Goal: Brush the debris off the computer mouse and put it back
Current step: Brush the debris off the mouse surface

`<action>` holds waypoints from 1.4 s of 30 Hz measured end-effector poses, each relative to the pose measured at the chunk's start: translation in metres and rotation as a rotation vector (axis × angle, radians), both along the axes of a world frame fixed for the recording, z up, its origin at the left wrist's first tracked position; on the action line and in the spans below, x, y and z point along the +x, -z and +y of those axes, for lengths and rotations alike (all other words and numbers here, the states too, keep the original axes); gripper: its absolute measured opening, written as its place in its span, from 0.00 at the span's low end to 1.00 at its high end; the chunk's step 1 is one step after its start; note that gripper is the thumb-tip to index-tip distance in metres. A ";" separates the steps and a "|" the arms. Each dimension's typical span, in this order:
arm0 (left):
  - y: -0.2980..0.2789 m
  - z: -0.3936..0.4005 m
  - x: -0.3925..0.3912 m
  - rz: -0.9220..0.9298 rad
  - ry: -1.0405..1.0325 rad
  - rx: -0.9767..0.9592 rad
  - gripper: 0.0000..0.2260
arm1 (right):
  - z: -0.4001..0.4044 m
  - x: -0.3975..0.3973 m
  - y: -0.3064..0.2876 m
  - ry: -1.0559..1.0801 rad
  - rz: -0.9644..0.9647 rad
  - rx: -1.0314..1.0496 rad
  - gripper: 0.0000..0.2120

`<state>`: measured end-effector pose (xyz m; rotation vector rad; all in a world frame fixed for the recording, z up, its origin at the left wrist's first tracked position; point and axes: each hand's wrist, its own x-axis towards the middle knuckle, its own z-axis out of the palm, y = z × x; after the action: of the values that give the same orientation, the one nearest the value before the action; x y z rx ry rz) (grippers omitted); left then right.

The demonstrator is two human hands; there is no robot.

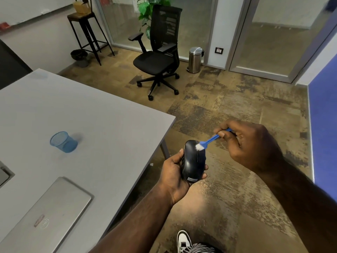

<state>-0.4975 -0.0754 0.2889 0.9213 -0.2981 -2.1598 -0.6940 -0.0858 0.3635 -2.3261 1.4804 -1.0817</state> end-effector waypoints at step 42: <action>0.004 -0.006 0.004 0.045 0.003 -0.003 0.24 | -0.005 0.006 -0.004 -0.030 0.018 -0.025 0.07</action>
<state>-0.4936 -0.0811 0.2848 0.8697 -0.2808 -2.1788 -0.6884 -0.0903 0.3674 -2.3730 1.4413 -1.0813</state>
